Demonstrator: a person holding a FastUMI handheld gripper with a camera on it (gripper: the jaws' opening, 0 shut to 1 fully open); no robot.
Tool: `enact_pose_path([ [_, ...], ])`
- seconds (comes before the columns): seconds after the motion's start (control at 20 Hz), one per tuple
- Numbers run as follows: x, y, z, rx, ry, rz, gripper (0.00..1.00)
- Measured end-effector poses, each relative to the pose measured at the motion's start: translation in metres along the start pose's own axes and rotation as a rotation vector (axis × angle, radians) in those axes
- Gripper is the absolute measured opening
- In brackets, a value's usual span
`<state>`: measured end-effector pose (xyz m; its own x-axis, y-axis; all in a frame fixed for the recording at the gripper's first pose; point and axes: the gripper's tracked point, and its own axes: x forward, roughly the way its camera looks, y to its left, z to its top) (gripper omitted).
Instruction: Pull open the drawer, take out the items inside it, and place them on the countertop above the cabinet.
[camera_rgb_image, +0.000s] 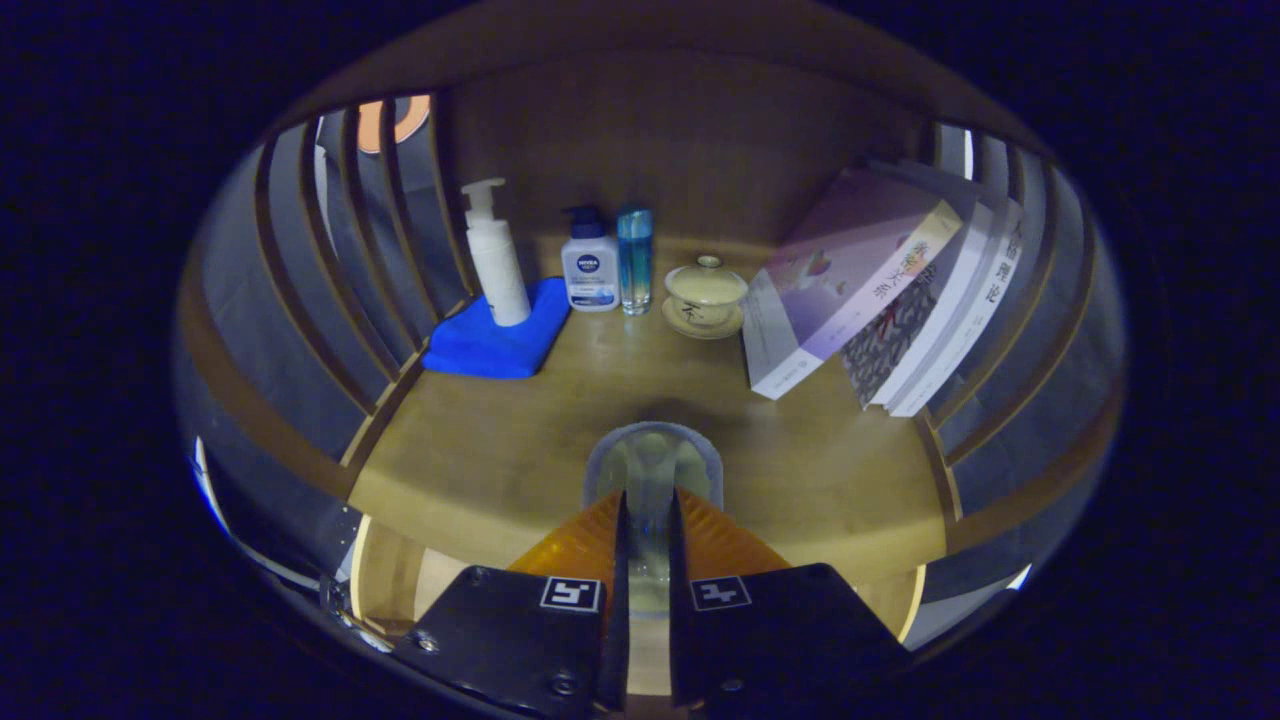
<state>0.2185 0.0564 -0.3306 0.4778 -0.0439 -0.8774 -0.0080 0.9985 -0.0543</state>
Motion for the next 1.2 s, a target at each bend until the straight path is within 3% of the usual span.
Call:
enact_pose_path([
  [0.2,0.026,0.001,0.002,0.025,0.011,0.000,0.19],
  [0.45,0.027,-0.002,-0.002,0.013,-0.012,-0.002,0.37],
  [0.7,-0.014,0.013,-0.009,-0.011,-0.131,0.050,0.66],
  [0.9,-0.061,0.027,-0.028,-0.012,-0.213,0.103,0.76],
  [1.2,-0.117,0.030,-0.082,0.028,-0.305,0.172,0.83],
])
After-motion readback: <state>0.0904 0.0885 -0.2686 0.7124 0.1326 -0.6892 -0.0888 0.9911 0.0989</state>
